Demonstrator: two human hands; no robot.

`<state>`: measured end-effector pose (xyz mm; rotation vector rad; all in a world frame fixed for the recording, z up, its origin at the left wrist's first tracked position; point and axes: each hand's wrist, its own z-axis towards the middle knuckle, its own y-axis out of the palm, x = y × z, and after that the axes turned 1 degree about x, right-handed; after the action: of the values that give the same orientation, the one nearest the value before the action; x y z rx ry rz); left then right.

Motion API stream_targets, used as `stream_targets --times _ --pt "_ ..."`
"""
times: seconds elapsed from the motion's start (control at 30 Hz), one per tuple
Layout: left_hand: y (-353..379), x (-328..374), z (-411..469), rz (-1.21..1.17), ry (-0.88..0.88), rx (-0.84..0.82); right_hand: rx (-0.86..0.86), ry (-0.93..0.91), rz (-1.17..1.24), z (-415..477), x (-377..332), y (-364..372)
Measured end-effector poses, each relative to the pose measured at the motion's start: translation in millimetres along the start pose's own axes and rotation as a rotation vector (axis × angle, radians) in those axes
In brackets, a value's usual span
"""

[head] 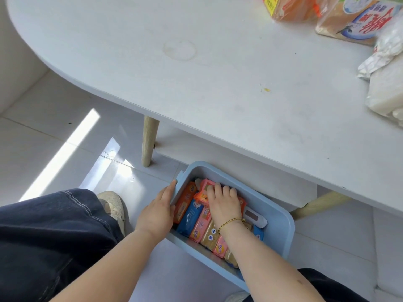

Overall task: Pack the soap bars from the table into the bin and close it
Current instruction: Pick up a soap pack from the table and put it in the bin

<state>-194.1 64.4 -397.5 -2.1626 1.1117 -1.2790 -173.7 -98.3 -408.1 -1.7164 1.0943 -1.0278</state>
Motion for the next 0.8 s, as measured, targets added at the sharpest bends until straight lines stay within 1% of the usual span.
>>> stream_targets --times 0.07,0.13,0.2,0.23,0.27,0.3,0.37,0.4,0.43,0.47,0.53,0.67,0.8 --pt "0.9 0.3 0.1 -0.007 -0.009 0.003 -0.017 -0.015 0.143 1.8 2.4 -4.2" --pt "1.5 0.7 0.2 -0.020 -0.013 0.006 0.044 -0.031 0.277 6.4 11.4 -8.8" --pt "1.7 0.2 0.5 -0.032 -0.014 0.009 0.056 -0.054 0.269 8.4 19.5 -15.4" --pt "1.7 0.1 0.5 -0.035 -0.017 0.008 0.073 -0.094 0.243 6.5 21.2 -15.6" --pt "1.7 0.1 0.4 -0.036 -0.019 0.004 0.123 -0.120 0.186 2.8 20.9 -15.0" --pt "1.8 0.2 0.4 -0.034 -0.017 0.001 0.187 -0.117 0.124 -1.0 20.1 -13.0" --pt "2.2 0.3 0.9 -0.032 -0.012 0.004 0.259 -0.057 0.096 -1.8 18.4 -10.2" --pt "2.3 0.7 1.5 -0.032 -0.010 0.009 0.250 -0.015 0.111 2.3 19.1 -11.0" --pt "2.7 0.6 1.5 -0.032 -0.014 0.010 0.200 0.005 0.127 6.5 20.2 -12.7" --pt "3.1 0.8 1.7 -0.032 -0.018 0.011 0.137 0.005 0.117 11.7 23.3 -10.5" --pt "4.0 0.1 1.7 -0.033 -0.019 0.010 0.072 0.000 0.138 18.8 28.7 -3.8" --pt "3.5 -1.2 3.6 -0.035 -0.008 0.002 0.052 0.006 0.226 21.0 29.7 4.9" --pt "3.1 -1.2 3.5 -0.033 -0.001 -0.009 0.041 -0.007 0.238 22.9 30.7 3.3"
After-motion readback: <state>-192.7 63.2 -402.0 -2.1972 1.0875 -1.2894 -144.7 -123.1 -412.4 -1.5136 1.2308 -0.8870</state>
